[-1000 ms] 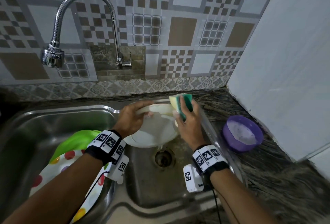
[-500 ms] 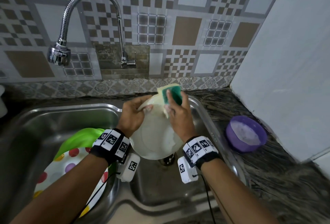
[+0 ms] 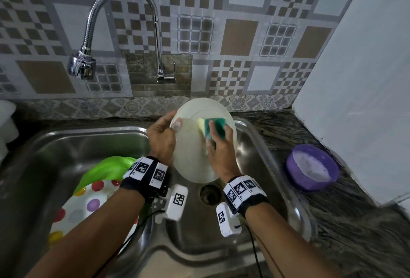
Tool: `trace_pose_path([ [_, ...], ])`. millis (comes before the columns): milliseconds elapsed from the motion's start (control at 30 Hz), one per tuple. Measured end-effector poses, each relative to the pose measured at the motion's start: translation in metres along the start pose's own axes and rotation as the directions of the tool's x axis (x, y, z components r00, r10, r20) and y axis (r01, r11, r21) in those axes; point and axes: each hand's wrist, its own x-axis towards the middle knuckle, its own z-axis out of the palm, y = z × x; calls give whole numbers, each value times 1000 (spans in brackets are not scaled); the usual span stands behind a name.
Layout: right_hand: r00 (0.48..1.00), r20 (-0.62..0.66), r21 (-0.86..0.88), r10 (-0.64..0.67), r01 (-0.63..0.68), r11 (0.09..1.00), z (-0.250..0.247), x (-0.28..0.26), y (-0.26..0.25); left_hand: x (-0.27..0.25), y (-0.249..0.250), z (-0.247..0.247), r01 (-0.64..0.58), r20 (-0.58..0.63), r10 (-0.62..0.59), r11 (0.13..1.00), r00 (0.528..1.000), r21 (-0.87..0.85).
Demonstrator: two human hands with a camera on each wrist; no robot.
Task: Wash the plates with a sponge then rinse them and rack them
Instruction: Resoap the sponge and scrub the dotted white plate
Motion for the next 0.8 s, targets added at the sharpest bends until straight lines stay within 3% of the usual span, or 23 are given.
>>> trace_pose_path([
  [67, 991, 53, -42, -121, 123, 992, 5, -2, -12, 3, 4, 6, 10, -15, -10, 1000, 1000, -29],
  [133, 945, 145, -76, -292, 305, 949, 11, -5, -18, 9, 13, 11, -13, -41, 12, 1000, 999, -25],
  [200, 907, 163, -63, -389, 403, 913, 11, -10, -23, 17, 25, 13, -18, -64, 16, 1000, 998, -22],
  [300, 859, 214, -82, -465, 490, 868, 4, -9, -25, 26, 39, 8, -52, -72, 51, 999, 996, -12],
  [367, 857, 233, -132, -460, 497, 858, 3, -3, -19, 27, 48, 1, -78, -59, 76, 997, 995, -30],
  [667, 983, 33, -158, -180, 183, 970, -26, 41, -6, 18, 59, -36, -73, -160, 58, 993, 985, -91],
  [800, 996, -79, -32, -43, 41, 999, -18, 22, 0, 18, 62, -45, -91, -253, 60, 989, 966, -113],
])
